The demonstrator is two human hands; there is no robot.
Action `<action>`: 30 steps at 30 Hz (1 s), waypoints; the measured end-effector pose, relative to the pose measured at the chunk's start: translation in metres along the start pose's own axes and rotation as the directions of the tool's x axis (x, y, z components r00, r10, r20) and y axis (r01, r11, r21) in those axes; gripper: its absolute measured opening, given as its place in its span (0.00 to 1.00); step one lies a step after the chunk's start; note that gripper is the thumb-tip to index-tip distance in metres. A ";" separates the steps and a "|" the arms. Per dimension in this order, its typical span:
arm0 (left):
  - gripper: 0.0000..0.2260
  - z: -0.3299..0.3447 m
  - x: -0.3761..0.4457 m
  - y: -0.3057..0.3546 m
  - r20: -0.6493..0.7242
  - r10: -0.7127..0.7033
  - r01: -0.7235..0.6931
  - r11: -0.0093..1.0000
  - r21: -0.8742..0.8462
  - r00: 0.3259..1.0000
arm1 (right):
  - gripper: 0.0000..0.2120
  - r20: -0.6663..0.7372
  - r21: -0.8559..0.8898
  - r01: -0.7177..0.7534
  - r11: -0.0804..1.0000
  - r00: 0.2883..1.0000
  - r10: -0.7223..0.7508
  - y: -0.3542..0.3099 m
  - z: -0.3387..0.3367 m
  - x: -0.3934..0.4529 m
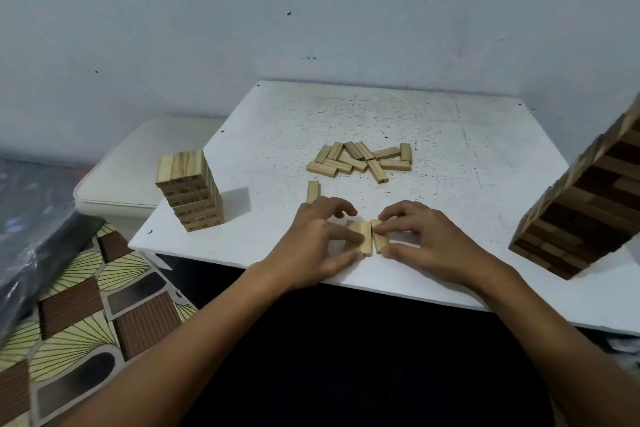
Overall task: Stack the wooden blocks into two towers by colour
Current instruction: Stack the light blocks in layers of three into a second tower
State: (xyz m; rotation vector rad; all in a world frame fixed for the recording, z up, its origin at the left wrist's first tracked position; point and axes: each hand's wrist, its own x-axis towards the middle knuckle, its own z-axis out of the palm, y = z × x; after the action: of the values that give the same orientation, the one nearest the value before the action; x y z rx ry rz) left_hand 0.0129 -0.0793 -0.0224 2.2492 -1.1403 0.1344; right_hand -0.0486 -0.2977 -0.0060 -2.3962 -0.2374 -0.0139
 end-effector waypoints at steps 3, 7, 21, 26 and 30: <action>0.11 0.000 0.000 0.004 0.011 -0.020 0.021 0.998 -0.052 1.000 | 0.11 -0.090 0.093 -0.004 0.996 0.996 0.013 -0.006 0.005 -0.001; 0.14 0.001 0.001 0.011 -0.033 -0.076 0.073 0.993 -0.097 0.997 | 0.10 -0.032 0.042 0.007 0.999 0.999 -0.006 -0.003 0.002 -0.005; 0.22 -0.010 0.020 0.007 0.125 0.013 0.006 0.989 -0.151 0.992 | 0.06 -0.056 0.039 0.027 0.999 0.998 -0.025 -0.010 0.007 -0.005; 0.25 -0.004 0.013 0.011 0.023 -0.043 0.048 0.967 -0.250 0.999 | 0.06 -0.111 0.175 -0.013 0.984 0.993 0.032 -0.010 0.006 -0.005; 0.18 0.006 0.009 0.030 -0.074 -0.343 0.244 0.789 -0.564 0.937 | 0.07 -0.335 0.375 -0.052 0.925 0.923 0.188 -0.018 0.016 -0.003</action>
State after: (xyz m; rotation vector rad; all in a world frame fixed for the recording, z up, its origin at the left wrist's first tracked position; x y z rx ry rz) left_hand -0.0051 -0.1020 -0.0102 1.8183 -0.6128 -0.1148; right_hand -0.0551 -0.2742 -0.0065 -1.9888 0.0828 -0.3304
